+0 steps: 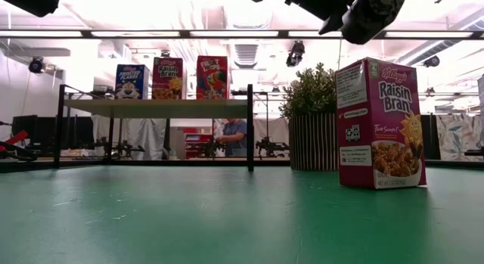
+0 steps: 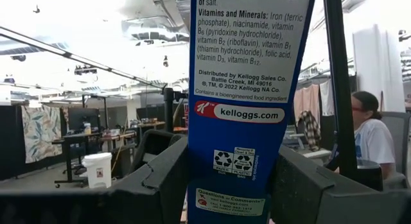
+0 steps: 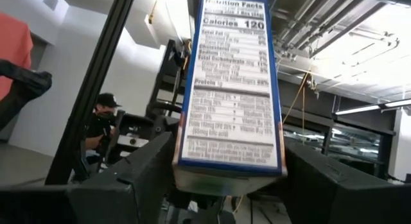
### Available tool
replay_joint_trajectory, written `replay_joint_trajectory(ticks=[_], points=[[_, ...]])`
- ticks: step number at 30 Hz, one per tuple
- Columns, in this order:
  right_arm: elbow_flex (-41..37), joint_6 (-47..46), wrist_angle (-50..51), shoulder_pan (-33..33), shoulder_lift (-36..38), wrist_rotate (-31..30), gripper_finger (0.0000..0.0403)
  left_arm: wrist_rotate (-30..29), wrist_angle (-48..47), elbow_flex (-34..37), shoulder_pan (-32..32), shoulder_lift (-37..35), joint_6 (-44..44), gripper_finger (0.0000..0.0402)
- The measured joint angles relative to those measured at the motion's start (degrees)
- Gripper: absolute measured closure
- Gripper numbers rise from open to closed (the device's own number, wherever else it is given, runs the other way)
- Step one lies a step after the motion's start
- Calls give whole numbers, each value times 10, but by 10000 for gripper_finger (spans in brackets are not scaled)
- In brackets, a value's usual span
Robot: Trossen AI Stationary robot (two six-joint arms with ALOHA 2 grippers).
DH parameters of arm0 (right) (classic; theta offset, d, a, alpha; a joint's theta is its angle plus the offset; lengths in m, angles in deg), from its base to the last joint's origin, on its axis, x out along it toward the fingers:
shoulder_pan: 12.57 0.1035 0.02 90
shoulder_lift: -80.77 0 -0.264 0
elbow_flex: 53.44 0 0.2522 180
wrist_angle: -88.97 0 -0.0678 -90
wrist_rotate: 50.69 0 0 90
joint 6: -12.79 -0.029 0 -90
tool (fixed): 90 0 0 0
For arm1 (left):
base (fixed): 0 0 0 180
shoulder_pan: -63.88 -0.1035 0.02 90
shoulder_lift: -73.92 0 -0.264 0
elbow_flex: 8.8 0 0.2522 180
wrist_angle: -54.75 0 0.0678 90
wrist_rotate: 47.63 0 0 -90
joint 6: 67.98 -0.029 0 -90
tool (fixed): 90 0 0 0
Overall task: Stack cereal on shelf
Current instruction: Put the bottom blue cereal box on the shelf
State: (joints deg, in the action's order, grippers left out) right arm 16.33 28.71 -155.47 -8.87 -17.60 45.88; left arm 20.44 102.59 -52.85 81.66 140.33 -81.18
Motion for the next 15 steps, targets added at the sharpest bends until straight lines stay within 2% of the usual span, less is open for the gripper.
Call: replay_joint_trajectory(ticks=[9, 15], points=[[-1, 0, 3, 0, 0, 0, 218, 0, -2, 0, 0, 0, -3, 233], [-1, -1, 3, 0, 0, -1, 225, 0, -9, 0, 0, -3, 2, 225]])
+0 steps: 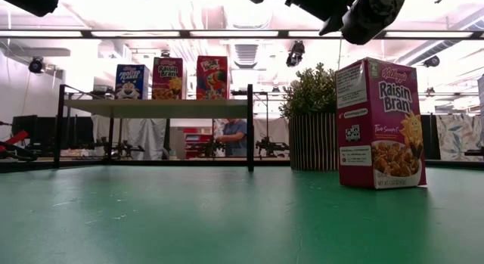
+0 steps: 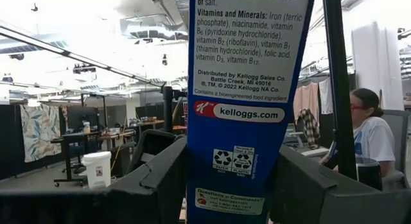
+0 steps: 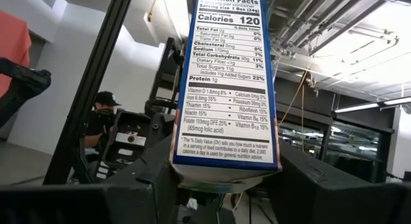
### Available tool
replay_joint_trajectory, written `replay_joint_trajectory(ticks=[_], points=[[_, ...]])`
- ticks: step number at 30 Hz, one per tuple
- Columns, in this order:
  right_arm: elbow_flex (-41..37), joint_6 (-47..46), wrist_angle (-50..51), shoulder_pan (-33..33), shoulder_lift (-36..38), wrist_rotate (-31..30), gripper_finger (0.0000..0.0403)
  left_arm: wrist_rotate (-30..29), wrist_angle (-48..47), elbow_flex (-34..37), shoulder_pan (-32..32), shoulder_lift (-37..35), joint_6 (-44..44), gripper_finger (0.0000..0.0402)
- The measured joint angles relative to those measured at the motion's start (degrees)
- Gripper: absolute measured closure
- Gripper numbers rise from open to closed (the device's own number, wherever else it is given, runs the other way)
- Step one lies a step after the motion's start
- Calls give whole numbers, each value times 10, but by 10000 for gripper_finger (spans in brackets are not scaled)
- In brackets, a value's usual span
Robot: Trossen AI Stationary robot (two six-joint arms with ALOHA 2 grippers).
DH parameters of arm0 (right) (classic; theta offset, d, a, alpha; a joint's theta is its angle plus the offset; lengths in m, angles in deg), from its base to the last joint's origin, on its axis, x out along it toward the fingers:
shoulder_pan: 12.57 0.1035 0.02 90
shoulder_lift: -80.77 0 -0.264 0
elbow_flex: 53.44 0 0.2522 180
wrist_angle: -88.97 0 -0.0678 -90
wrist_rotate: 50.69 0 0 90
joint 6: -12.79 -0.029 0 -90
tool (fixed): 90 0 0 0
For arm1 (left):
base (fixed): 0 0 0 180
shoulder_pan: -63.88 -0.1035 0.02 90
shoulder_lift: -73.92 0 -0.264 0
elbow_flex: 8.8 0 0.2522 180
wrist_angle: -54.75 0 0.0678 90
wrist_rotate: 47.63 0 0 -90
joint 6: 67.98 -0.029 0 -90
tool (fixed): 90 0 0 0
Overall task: Stack cereal on shelf
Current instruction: Put the bottom blue cereal box on the shelf
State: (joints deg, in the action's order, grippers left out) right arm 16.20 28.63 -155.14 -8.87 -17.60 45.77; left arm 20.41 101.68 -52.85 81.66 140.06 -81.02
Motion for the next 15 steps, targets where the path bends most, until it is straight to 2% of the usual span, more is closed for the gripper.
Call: replay_joint_trajectory(ticks=[6, 11, 15], points=[[0, 1, 18, 0, 1, 0, 227, -1, -63, 0, 2, -25, 8, 185], [-1, 5, 28, 0, 4, 0, 227, -2, -171, 0, 6, -92, 14, 149], [-4, 11, 27, 0, 4, -4, 227, -2, -238, 0, 10, -146, 29, 140]])
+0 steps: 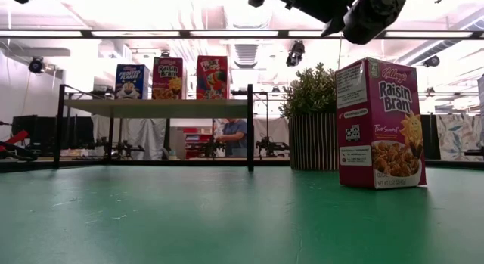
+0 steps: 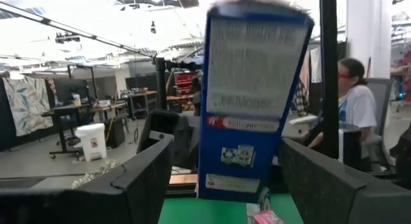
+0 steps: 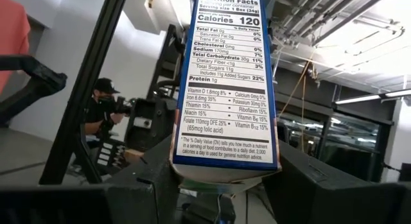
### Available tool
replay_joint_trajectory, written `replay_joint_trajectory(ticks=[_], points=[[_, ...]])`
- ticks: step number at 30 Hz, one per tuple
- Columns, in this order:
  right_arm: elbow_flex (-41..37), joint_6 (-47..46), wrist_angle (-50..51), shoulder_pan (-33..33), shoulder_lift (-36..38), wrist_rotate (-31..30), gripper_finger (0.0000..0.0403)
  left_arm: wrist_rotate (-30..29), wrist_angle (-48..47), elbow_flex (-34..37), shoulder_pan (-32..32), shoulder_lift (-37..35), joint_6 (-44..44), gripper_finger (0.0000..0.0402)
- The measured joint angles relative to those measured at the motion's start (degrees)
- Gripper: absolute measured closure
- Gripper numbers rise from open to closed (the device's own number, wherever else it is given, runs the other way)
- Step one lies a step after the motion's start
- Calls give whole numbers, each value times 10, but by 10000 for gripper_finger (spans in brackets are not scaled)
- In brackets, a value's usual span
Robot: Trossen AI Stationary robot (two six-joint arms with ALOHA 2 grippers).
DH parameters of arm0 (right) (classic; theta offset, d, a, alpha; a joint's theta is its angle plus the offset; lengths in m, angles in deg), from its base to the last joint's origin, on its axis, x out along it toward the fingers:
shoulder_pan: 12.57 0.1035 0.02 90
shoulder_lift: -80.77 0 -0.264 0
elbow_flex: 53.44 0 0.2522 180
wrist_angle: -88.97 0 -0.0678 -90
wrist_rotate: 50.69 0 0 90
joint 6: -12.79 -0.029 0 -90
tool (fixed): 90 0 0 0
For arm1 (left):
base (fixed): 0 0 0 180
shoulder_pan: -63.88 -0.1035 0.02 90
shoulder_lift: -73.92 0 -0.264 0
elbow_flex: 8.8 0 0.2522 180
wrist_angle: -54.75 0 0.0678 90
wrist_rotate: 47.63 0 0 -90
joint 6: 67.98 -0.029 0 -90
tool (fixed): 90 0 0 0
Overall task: Stack cereal on shelf
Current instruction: Put the bottom blue cereal box on the shelf
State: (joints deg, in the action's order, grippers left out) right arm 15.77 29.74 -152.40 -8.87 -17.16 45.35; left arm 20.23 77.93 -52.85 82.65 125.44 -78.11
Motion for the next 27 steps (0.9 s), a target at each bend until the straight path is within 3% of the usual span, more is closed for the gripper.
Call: replay_joint_trajectory(ticks=[8, 11, 21, 27], points=[[-9, 13, 20, 0, 22, -4, 227, -1, -88, -28, 7, -57, 4, 139], [-15, 34, 92, 0, 53, -30, 227, 0, -169, -76, 11, -49, 1, 139], [-23, 54, 364, 11, 178, -88, 227, -24, -564, -304, 17, -3, 54, 138], [-27, 24, 480, 10, 209, -92, 227, -24, -610, -362, 17, 57, 49, 138]])
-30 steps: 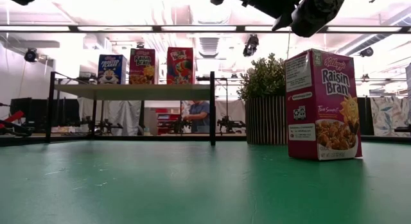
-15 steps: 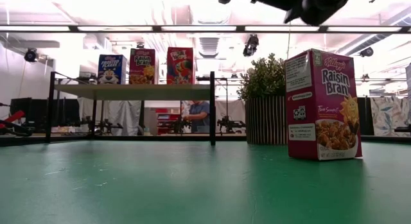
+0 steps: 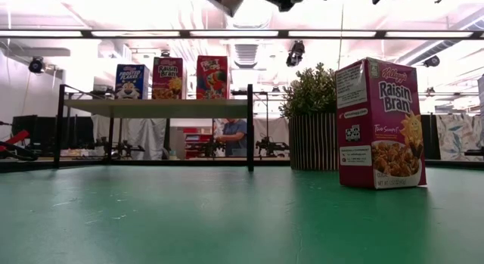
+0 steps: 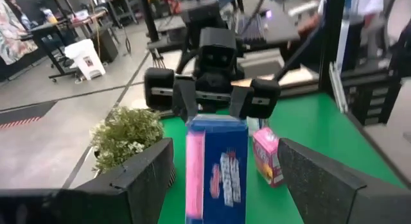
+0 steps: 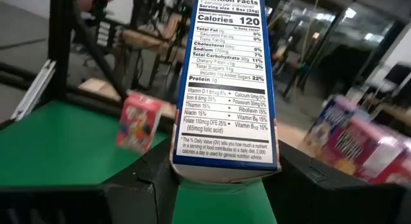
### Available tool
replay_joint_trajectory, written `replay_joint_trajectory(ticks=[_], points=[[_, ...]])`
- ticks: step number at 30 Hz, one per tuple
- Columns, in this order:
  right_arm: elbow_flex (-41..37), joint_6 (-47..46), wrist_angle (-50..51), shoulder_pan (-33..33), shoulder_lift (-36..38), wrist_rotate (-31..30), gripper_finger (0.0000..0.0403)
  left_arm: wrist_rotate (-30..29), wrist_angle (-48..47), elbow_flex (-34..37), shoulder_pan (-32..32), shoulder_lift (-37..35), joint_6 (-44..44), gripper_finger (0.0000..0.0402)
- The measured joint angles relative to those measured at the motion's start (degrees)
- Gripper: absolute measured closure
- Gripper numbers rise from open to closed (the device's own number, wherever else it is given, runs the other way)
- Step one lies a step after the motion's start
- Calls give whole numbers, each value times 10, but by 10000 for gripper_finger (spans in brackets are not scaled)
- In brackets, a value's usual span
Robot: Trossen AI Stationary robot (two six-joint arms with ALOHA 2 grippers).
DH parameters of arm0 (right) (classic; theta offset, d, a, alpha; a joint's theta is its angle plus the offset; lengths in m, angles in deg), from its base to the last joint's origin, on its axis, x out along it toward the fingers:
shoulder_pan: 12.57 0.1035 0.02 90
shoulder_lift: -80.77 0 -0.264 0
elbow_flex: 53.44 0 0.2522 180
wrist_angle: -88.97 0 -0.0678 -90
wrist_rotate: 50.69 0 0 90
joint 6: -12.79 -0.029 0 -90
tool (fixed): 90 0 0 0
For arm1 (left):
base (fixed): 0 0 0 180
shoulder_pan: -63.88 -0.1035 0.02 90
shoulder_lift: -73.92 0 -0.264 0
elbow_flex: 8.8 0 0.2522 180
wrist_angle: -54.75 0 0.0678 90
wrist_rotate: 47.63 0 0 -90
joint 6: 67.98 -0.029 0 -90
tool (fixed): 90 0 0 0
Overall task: Stack cereal on shelf
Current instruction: Put the bottom blue cereal box on the shelf
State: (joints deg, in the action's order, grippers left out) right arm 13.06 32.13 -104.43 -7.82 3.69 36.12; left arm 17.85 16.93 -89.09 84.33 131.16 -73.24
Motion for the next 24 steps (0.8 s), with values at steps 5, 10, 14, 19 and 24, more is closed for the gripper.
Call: replay_joint_trajectory(ticks=[5, 10, 14, 19, 24], points=[[-12, -3, 2, 0, -9, -7, 227, 0, -9, -6, 0, 43, -2, 138], [-14, -3, -9, 0, -14, -14, 227, -4, -6, -4, 0, 53, 16, 138], [-14, -3, -10, 0, -14, -13, 227, -24, -14, -2, 0, 53, 24, 138], [-15, -4, -10, 0, -14, -13, 227, -63, -38, 3, -1, 53, 32, 138], [-15, -3, -13, 0, -14, -13, 227, -61, -34, 13, -1, 66, 40, 138]])
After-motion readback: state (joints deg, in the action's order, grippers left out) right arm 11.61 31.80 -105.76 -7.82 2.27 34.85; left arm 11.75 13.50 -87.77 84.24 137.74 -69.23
